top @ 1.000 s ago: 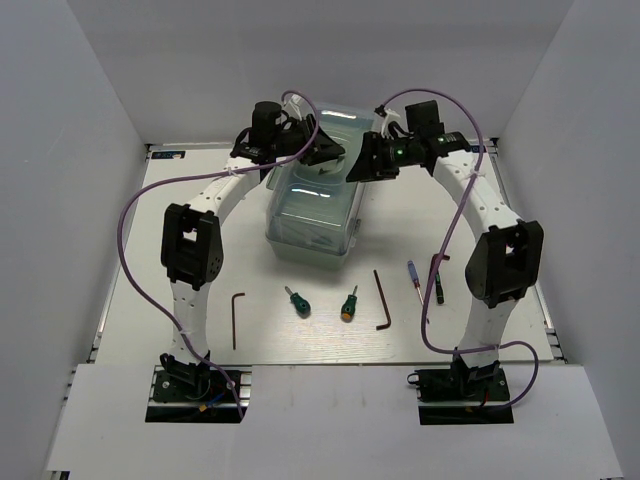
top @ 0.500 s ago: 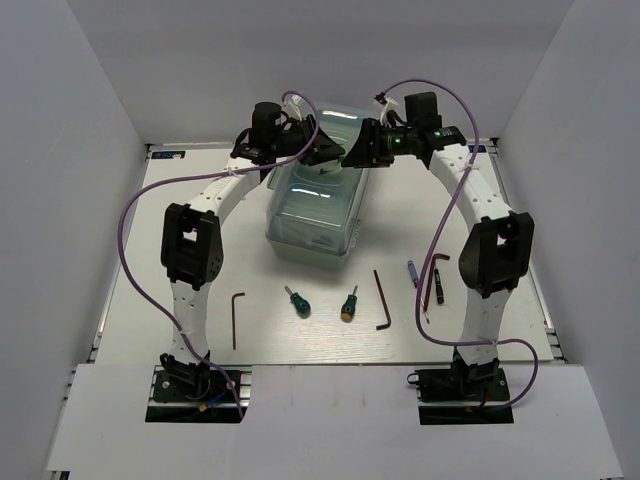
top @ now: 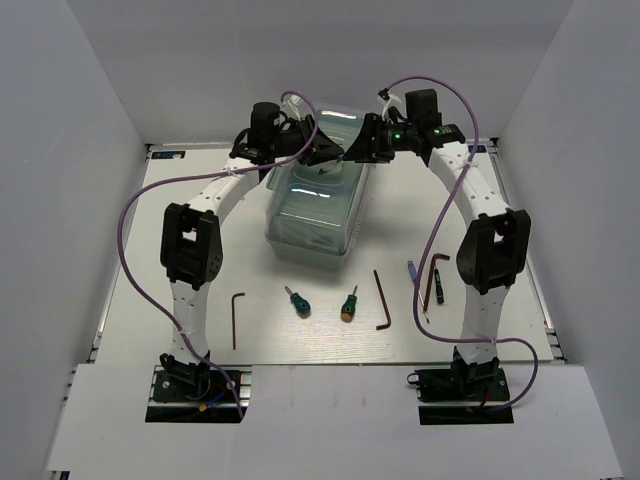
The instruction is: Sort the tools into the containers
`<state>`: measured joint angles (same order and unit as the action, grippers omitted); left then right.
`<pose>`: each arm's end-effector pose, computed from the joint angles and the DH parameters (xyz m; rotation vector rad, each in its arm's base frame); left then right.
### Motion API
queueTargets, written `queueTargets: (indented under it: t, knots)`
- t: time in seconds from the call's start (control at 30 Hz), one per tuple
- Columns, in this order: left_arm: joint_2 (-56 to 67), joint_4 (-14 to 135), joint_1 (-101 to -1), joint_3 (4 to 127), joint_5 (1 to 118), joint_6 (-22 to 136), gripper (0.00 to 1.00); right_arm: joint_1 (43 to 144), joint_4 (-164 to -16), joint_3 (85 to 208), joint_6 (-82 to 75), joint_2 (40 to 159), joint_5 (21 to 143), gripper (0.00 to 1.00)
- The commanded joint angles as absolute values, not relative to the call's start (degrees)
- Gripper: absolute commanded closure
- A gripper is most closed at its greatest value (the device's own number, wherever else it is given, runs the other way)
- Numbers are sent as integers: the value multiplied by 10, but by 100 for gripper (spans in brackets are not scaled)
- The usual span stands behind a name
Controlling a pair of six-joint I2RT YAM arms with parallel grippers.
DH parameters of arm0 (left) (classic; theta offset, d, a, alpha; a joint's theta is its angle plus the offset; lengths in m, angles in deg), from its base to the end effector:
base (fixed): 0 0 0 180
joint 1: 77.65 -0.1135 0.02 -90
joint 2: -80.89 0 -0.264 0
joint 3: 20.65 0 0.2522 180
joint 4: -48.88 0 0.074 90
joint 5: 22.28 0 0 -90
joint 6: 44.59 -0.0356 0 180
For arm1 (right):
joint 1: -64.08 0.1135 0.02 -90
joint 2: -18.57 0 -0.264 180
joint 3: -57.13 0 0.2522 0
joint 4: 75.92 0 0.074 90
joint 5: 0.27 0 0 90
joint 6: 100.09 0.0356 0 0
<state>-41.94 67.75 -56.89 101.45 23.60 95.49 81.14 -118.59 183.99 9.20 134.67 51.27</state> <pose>0.4673 -0.2036 0.2987 0.0482 2.1357 -1.5181 0.4432 0.1592 0.3438 -0.3733 2.1503 1.0812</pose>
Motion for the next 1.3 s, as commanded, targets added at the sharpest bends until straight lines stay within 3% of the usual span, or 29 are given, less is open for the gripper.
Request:
queueTargets:
  t: [0.0, 1.27]
  knots:
    - [-395, 699, -553, 1009, 183, 959, 56, 860, -1168, 1846, 92, 1379, 518, 42]
    - [-373, 678, -574, 970, 173, 965, 57, 882, -1157, 1830, 53, 1326, 575, 44]
